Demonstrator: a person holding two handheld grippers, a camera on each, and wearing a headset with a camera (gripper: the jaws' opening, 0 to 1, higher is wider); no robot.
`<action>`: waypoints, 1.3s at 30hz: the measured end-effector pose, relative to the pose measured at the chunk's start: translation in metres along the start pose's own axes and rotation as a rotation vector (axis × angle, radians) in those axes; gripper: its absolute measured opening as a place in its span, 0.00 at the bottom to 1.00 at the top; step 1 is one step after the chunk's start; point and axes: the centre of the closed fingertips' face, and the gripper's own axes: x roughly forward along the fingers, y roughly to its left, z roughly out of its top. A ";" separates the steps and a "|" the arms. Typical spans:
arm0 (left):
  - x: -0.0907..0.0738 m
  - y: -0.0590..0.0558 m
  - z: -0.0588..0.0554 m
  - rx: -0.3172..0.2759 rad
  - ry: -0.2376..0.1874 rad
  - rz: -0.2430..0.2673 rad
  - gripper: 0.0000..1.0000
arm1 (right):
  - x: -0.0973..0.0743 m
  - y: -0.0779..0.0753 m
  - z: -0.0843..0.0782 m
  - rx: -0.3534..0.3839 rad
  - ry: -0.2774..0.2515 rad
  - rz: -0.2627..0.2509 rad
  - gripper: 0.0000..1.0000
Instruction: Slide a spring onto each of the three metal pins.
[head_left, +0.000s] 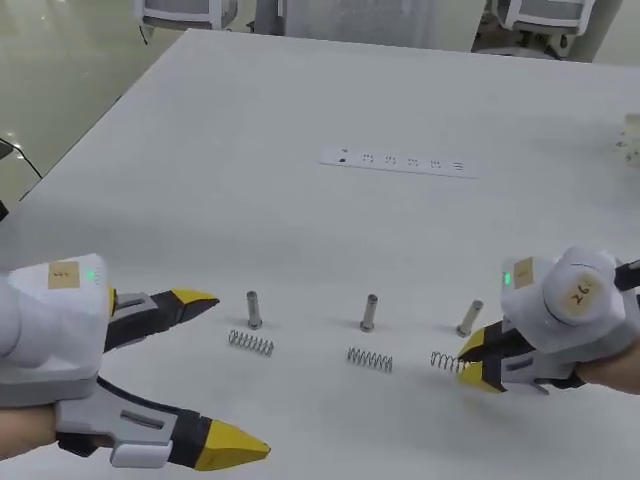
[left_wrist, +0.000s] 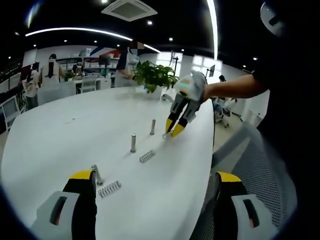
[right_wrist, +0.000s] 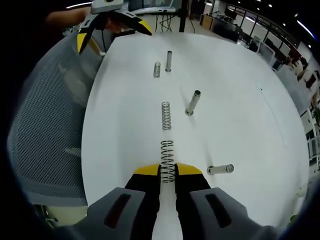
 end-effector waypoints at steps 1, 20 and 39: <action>0.002 -0.002 0.000 -0.001 0.007 -0.012 0.94 | -0.001 0.002 0.003 -0.006 -0.005 0.002 0.08; 0.062 -0.033 0.006 0.072 0.062 -0.201 0.75 | -0.005 0.030 0.030 -0.070 -0.038 0.046 0.08; 0.097 -0.046 0.027 0.076 -0.032 -0.251 0.46 | -0.017 0.048 0.064 -0.129 -0.100 0.063 0.08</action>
